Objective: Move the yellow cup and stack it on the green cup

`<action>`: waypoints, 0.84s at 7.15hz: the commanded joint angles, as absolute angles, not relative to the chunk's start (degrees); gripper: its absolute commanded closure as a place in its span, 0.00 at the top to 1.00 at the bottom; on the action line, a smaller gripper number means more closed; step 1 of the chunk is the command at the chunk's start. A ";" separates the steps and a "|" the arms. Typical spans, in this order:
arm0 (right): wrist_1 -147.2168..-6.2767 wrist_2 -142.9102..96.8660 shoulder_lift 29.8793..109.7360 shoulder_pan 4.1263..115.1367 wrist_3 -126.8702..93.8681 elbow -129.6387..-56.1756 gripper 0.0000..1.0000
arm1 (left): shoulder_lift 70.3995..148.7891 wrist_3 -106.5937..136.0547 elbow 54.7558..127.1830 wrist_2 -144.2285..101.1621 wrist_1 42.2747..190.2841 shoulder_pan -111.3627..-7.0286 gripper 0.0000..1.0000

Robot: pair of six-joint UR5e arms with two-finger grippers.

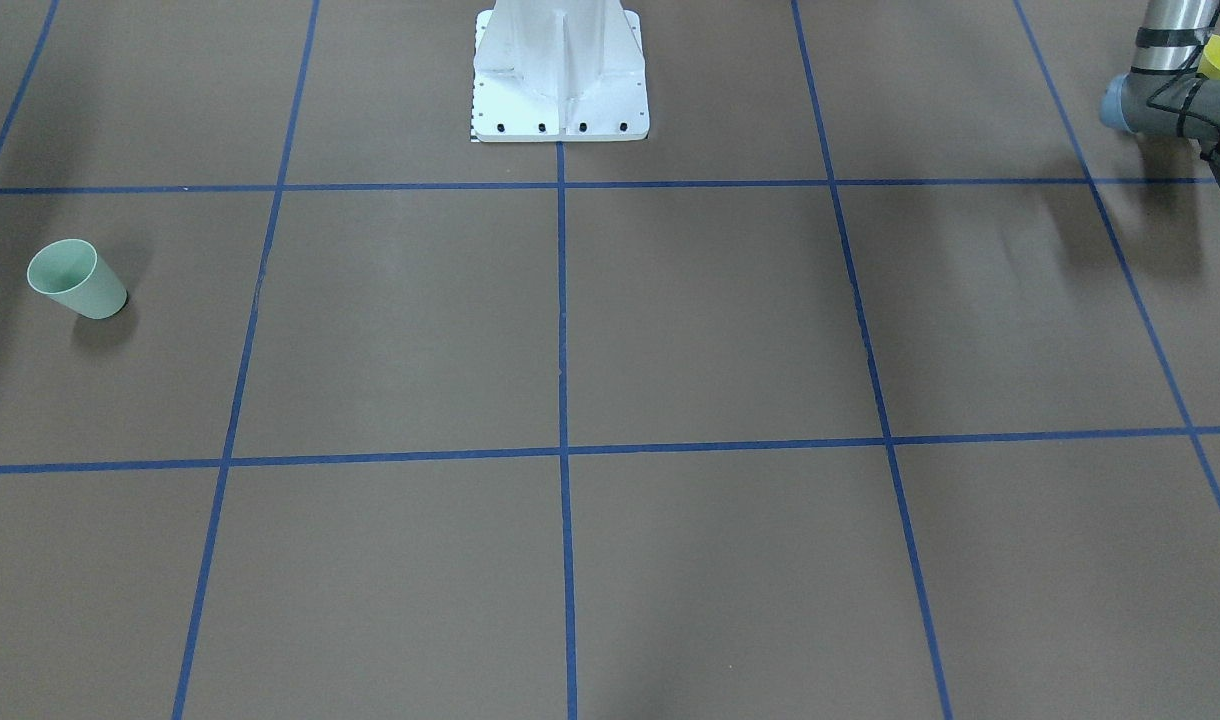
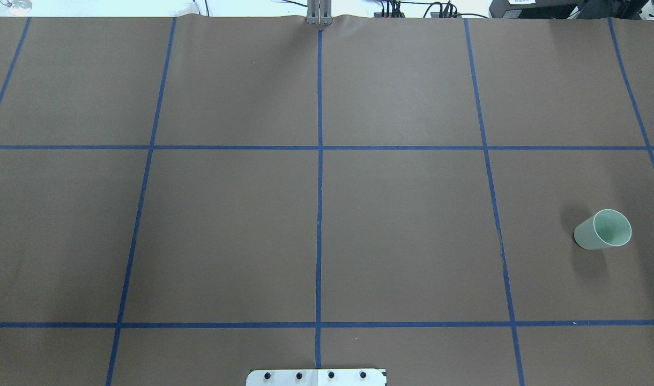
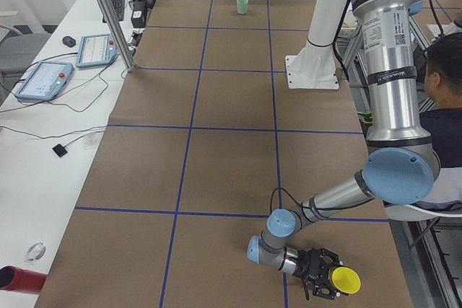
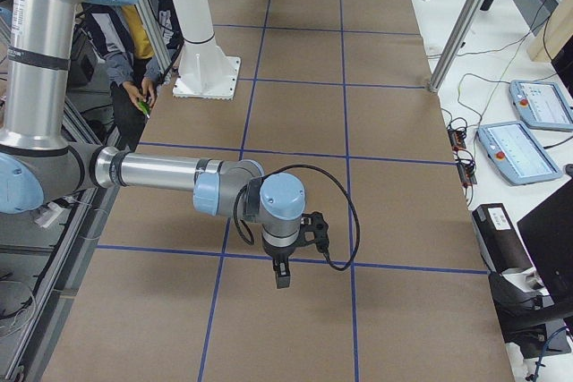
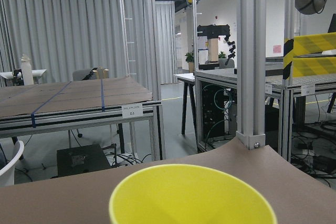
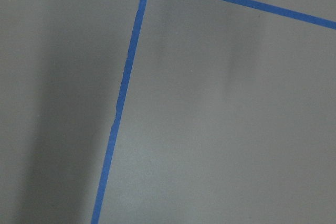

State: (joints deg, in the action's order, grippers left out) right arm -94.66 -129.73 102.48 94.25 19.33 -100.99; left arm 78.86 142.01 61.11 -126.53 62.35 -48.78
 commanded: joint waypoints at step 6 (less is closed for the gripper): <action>-94.48 -129.81 102.57 94.31 19.07 -100.99 1.00 | 70.25 134.21 71.59 -114.21 61.87 -48.78 0.43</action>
